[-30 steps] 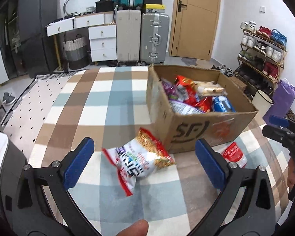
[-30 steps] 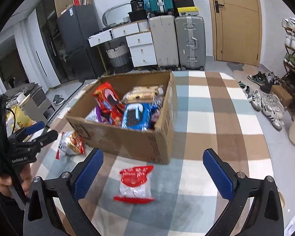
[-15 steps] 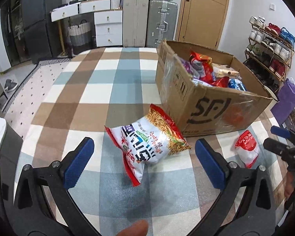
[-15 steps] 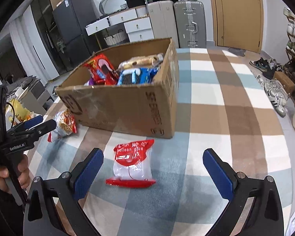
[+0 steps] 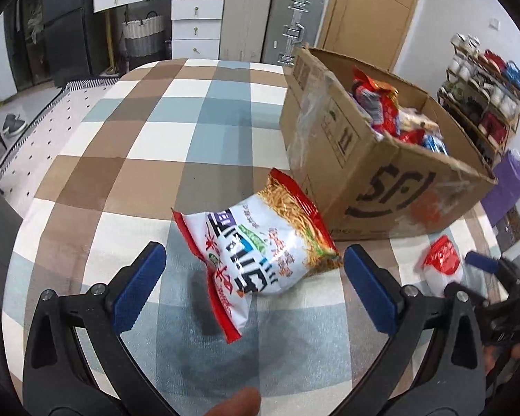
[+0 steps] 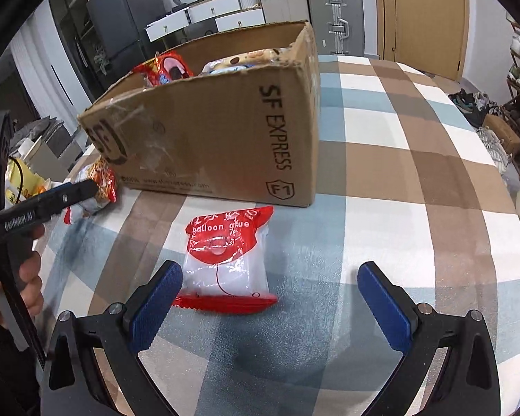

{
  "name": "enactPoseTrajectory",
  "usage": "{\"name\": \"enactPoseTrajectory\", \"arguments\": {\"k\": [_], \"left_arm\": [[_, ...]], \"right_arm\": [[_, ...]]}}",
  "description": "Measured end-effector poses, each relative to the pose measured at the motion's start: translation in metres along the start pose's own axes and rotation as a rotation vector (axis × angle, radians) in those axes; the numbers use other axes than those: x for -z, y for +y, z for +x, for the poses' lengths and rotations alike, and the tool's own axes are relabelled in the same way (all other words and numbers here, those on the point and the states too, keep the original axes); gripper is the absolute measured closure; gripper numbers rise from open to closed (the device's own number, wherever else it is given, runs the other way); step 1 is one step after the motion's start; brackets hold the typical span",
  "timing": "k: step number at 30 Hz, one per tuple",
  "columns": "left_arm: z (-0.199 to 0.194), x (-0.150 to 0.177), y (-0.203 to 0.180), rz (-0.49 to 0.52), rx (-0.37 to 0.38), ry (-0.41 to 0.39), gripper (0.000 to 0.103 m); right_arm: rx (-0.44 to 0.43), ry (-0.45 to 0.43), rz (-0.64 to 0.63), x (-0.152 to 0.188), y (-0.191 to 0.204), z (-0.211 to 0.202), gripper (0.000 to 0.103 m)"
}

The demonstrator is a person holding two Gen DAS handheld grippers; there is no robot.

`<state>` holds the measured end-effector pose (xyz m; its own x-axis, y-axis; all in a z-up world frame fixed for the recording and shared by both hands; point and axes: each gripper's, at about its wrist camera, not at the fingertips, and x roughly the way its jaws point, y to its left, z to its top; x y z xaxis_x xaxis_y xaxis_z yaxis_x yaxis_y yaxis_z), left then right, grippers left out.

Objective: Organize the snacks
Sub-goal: 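Move both grippers back toward the noodle bag and balloon glue pack, then grasp the balloon glue pack with the right gripper while the left grasps the noodle bag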

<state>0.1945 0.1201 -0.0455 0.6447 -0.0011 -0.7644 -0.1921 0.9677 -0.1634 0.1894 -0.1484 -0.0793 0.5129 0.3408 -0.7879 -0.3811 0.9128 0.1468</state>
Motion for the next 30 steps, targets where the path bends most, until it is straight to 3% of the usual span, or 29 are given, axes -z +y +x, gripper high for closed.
{"name": "enactPoseTrajectory", "arguments": {"k": [13, 18, 24, 30], "left_arm": [[0.025, -0.006, 0.006, -0.035, 0.000, 0.051, 0.002], [0.024, -0.003, 0.001, -0.010, 0.038, 0.060, 0.020], [0.018, 0.003, 0.001, -0.002, 0.046, 0.043, 0.028], [0.009, 0.011, 0.002, 0.010, 0.061, 0.027, 0.030]], "right_arm": [[0.031, 0.003, -0.043, 0.004, 0.012, 0.001, 0.001], [0.020, 0.002, -0.049, 0.004, 0.014, 0.000, 0.002], [-0.008, -0.002, -0.069, 0.004, 0.020, -0.004, 0.019], [-0.022, -0.010, -0.083, 0.002, 0.024, -0.003, 0.029]]}}
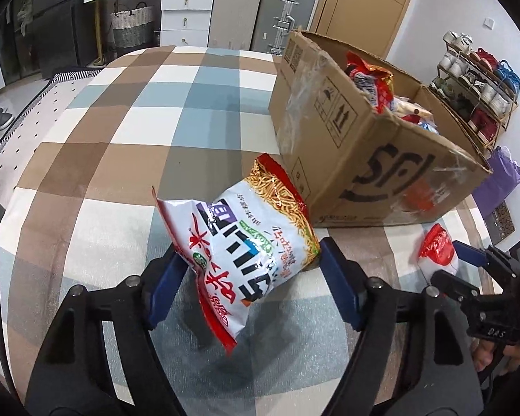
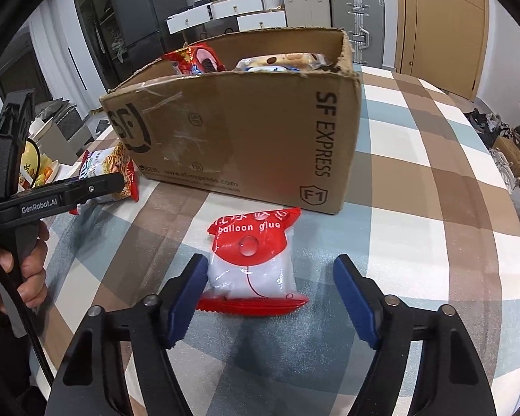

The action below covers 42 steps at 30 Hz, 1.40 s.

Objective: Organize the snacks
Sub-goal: 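Grasp the balloon glue pack with the right gripper while the left grasps the noodle bag, then lift the balloon glue pack and noodle bag and carry them over the box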

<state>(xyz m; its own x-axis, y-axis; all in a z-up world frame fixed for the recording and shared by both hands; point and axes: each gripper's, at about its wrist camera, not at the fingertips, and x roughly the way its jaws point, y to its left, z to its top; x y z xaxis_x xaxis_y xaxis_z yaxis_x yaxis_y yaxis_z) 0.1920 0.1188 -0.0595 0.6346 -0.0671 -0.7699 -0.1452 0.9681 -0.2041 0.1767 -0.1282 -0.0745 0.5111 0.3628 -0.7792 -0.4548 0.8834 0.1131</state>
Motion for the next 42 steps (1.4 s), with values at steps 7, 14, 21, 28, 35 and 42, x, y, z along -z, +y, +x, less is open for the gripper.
{"name": "enactPoseTrajectory", "arguments": {"k": [7, 14, 21, 28, 35, 42], "left_arm": [[-0.008, 0.008, -0.001, 0.005, 0.019, -0.010, 0.030], [-0.015, 0.013, -0.008, 0.018, 0.032, -0.022, 0.030], [-0.025, 0.018, -0.019, 0.050, 0.054, -0.044, 0.030], [-0.038, 0.018, -0.032, 0.071, 0.060, -0.068, 0.031], [-0.054, 0.014, -0.049, 0.109, 0.071, -0.104, 0.031], [-0.070, 0.006, -0.064, 0.141, 0.082, -0.143, 0.031]], "right_arm": [[-0.013, -0.006, -0.006, -0.002, 0.002, 0.001, 0.041], [-0.029, -0.010, -0.012, -0.002, 0.004, 0.002, 0.052], [-0.043, -0.041, -0.010, 0.001, 0.001, -0.006, 0.060], [-0.061, -0.096, -0.010, -0.003, 0.001, -0.023, 0.060], [-0.067, -0.136, 0.007, -0.006, -0.005, -0.043, 0.060], [-0.074, -0.183, 0.016, -0.011, -0.013, -0.063, 0.060]]}}
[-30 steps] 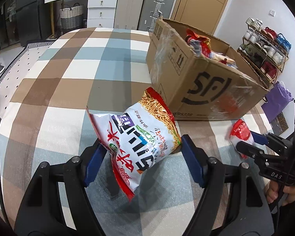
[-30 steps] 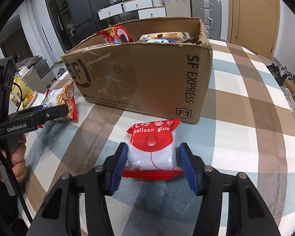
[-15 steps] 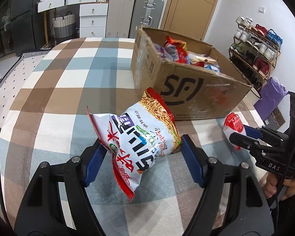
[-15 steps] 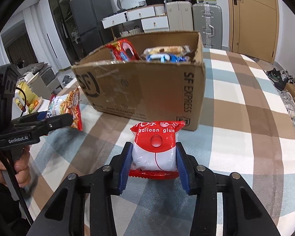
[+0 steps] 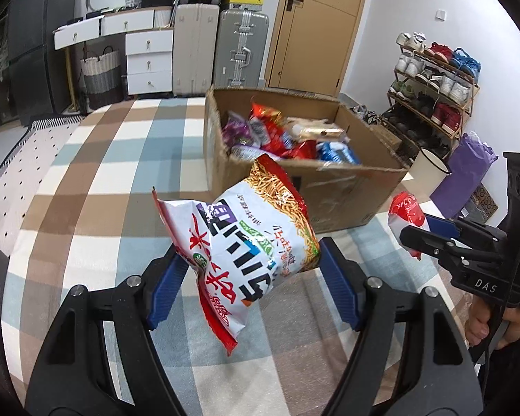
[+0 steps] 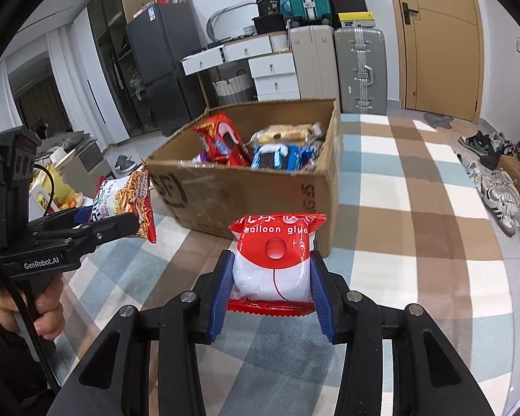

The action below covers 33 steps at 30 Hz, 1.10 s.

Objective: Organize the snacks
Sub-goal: 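Lift the balloon glue pack and noodle bag and carry them over the box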

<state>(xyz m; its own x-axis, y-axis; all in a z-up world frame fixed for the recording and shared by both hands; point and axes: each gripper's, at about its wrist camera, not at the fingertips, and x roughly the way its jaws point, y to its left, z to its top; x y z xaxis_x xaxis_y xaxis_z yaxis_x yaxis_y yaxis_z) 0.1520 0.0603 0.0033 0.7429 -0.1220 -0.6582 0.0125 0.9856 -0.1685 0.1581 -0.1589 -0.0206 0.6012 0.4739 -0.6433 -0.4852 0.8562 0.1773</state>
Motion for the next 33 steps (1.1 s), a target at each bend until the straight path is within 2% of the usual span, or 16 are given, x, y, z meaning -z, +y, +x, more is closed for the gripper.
{"name": "enactPoseTrajectory", "arguments": {"k": [18, 33], "left_arm": [[-0.027, -0.034, -0.023, 0.070, 0.008, -0.089, 0.031], [-0.036, -0.071, -0.036, 0.092, 0.015, -0.152, 0.031]], "right_arm": [[-0.001, -0.106, -0.012, -0.036, 0.002, -0.036, 0.060], [-0.012, -0.148, -0.063, -0.069, 0.019, -0.039, 0.060]]}}
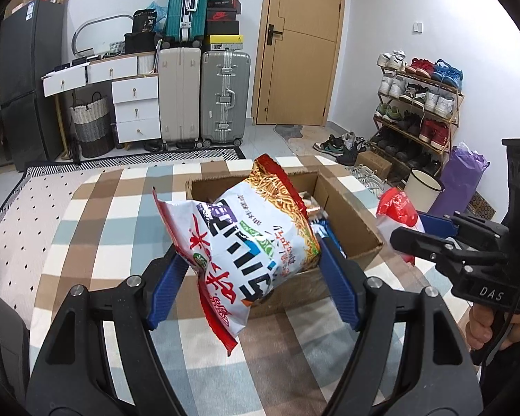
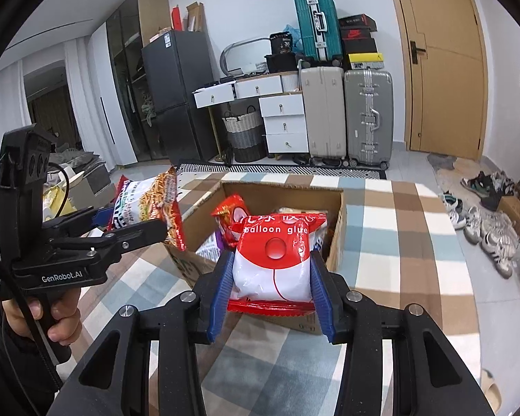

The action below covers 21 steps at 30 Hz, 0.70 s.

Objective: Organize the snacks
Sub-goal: 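Lift the balloon glue pack and noodle bag and carry them over the box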

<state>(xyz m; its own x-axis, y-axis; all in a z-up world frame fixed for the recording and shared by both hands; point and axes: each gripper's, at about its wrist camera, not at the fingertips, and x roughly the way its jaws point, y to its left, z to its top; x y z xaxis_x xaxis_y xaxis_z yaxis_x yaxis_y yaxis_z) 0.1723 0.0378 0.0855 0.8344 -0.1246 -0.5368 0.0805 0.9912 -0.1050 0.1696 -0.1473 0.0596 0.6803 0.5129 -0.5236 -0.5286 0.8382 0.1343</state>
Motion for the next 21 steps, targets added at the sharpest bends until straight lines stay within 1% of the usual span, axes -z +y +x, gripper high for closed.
{"name": "enactPoseTrajectory", "arguments": {"k": [7, 14, 21], "left_arm": [[0.006, -0.012, -0.002, 0.015, 0.001, -0.005, 0.030], [0.009, -0.015, -0.002, 0.016, -0.003, -0.005, 0.030], [0.023, -0.024, 0.000, 0.015, 0.004, 0.013, 0.030]], "right_arm": [[-0.010, -0.005, -0.005, -0.013, 0.000, 0.009, 0.060], [-0.013, 0.003, 0.002, -0.023, -0.003, 0.023, 0.060], [-0.016, 0.025, 0.002, -0.028, -0.002, 0.037, 0.060]]}}
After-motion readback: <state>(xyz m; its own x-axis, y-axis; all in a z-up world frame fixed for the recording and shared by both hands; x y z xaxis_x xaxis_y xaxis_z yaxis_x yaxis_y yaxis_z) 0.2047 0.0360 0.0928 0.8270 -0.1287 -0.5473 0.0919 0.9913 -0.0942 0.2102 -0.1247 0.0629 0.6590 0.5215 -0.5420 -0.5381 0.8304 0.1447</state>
